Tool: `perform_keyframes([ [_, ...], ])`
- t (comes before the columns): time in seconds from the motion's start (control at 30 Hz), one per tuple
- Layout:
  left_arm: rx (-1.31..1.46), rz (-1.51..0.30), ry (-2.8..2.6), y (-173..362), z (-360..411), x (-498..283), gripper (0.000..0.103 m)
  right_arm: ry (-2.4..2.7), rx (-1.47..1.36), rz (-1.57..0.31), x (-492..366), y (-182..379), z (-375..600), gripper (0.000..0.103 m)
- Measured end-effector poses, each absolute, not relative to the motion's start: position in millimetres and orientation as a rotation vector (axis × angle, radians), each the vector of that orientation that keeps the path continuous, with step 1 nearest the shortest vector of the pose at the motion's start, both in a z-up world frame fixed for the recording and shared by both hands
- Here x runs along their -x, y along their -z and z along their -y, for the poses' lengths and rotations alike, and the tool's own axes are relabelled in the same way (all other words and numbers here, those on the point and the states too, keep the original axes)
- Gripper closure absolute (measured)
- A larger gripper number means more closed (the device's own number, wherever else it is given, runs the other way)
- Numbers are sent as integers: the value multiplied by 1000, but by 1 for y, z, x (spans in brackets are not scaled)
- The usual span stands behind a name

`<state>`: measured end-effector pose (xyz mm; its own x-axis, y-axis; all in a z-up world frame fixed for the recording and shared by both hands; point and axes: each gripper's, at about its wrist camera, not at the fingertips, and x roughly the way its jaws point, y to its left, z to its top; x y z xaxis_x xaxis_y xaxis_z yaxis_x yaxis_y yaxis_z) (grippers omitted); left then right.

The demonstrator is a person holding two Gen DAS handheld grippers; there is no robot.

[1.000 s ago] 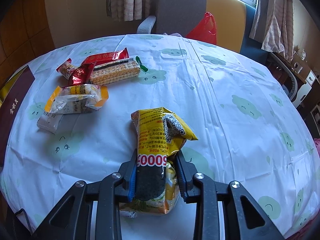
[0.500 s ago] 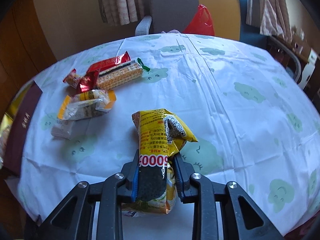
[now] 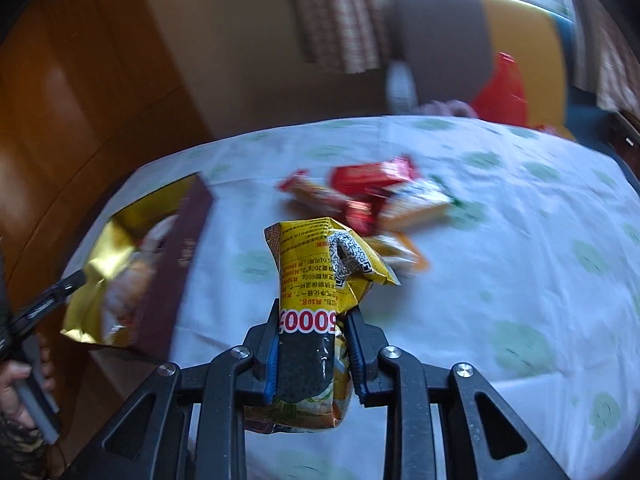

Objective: Organize snacks
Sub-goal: 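Carry the yellow chip bag into the gold tin and open the right gripper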

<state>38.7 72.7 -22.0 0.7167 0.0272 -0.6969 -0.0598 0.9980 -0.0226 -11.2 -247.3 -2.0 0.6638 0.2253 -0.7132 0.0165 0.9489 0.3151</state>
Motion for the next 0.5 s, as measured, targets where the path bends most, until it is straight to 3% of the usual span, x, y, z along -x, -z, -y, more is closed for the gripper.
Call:
perform_keyframes([
  [0.5,73,-800,-46,33,-83,-44,32,-450,-271,-892,-112,-21,86,71],
])
